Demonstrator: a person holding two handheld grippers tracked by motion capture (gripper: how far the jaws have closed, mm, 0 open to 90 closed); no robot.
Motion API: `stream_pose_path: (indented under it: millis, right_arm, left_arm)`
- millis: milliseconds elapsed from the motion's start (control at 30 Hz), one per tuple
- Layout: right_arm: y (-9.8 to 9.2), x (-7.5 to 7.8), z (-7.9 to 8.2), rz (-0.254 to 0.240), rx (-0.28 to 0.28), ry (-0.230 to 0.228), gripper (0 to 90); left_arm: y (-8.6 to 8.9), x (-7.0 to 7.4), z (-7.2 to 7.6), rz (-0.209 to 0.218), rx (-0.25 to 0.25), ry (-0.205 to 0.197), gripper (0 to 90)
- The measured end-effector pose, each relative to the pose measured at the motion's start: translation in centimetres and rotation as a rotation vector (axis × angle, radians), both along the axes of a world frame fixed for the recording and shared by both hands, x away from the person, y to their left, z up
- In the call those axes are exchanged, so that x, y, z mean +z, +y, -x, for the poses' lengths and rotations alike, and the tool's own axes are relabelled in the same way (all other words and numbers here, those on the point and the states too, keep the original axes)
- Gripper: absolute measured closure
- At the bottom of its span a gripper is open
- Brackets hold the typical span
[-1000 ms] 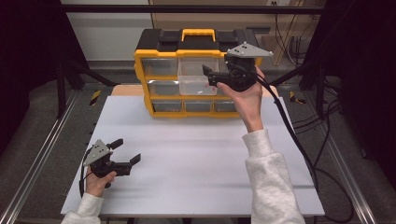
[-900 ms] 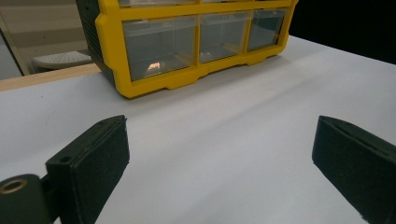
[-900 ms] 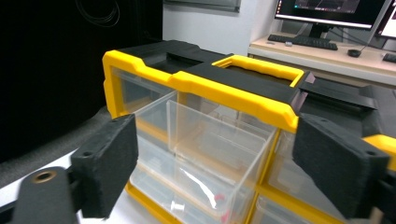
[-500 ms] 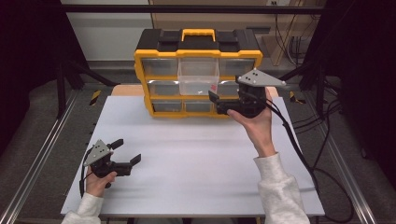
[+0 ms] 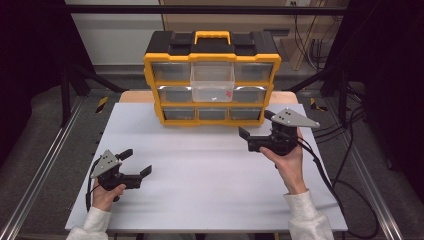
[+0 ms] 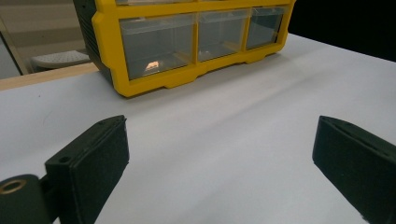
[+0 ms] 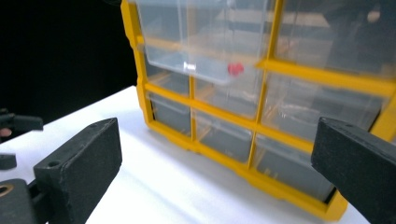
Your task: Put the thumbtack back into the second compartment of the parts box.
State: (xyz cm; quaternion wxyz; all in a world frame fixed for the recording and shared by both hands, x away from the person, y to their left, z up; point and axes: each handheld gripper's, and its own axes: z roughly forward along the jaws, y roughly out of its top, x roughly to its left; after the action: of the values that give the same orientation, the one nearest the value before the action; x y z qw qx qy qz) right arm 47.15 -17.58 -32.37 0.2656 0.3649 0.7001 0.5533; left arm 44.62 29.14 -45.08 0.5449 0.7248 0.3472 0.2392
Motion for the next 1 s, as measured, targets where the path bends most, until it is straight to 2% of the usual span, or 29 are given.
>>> stream_pose_path:
  millis: [600,900,1000]
  right_arm:
    - [-4.1,-8.2,2.1,-0.004,-0.027,0.095,1.4]
    - [-5.9,-10.4,2.8,-0.021,-0.027,0.112,0.6]
    - [-6.1,-11.0,3.0,0.003,-0.022,0.115,0.5]
  left_arm:
    - [-0.2,-0.1,0.0,-0.005,-0.003,-0.007,3.4]
    - [-0.2,-0.1,0.1,0.001,-0.005,-0.010,3.4]
    - [-0.3,-0.2,0.1,0.001,-0.006,-0.013,3.4]
